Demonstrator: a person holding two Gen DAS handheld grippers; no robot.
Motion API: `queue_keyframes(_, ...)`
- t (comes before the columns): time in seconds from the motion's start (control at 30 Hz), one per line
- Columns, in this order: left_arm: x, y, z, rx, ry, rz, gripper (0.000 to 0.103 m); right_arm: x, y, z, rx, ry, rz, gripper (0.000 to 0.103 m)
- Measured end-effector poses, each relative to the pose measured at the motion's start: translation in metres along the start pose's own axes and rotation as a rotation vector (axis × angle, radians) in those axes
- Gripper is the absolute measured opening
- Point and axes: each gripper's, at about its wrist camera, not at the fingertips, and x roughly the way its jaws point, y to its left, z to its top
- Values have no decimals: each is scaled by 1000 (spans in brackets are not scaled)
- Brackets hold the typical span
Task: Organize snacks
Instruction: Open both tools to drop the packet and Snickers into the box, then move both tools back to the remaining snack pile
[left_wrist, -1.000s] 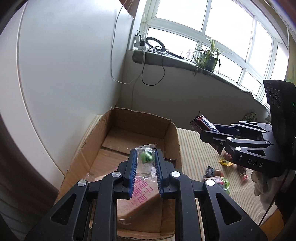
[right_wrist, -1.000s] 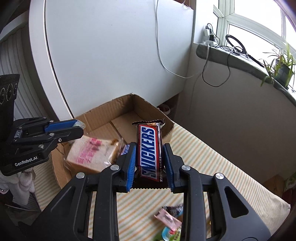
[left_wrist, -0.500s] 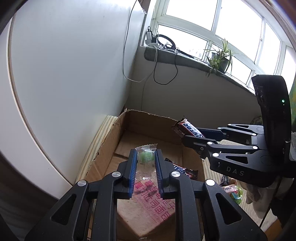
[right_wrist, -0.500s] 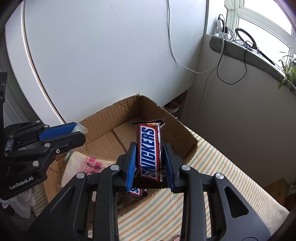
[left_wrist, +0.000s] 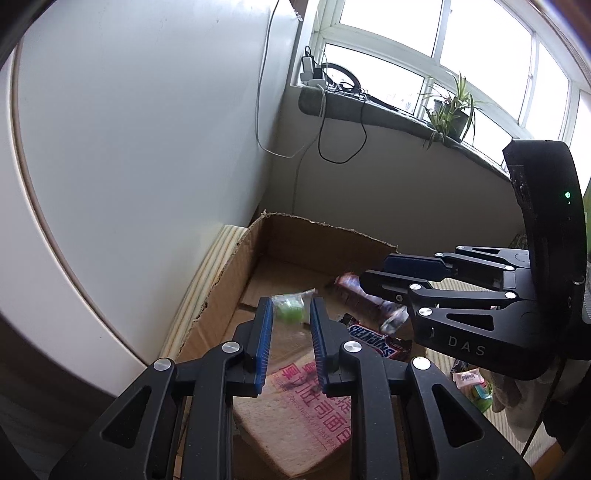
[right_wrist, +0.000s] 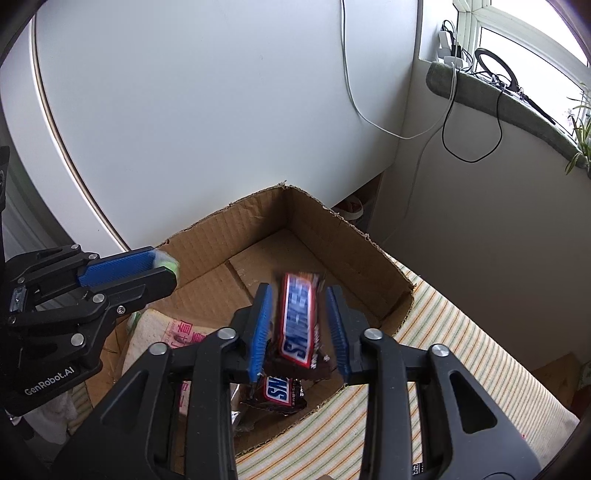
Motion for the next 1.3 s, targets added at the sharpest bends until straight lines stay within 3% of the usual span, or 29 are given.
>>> queue_keyframes(0.07,-2,1,0,-8,-3,1,26,-4,0,1,5,-13,4,50)
queue_keyframes(0.33,-14,1,-1,-23,-24,-3,26,-23,-5,-4,14,-30,-3,50)
queue_keyframes(0.67,-36,-23,-8,-15,-53,-68,26,-72,-21,-32,34,-71,-20,50)
queue_keyframes(1.07,-45,-78,-29,32,-36,-181,26,-150,-78,-109,141,-124,-94,50)
queue_keyframes(1.3,-41,-110,-49,55,14,-252,26,-186,-118,-162,235,-128,-149,50)
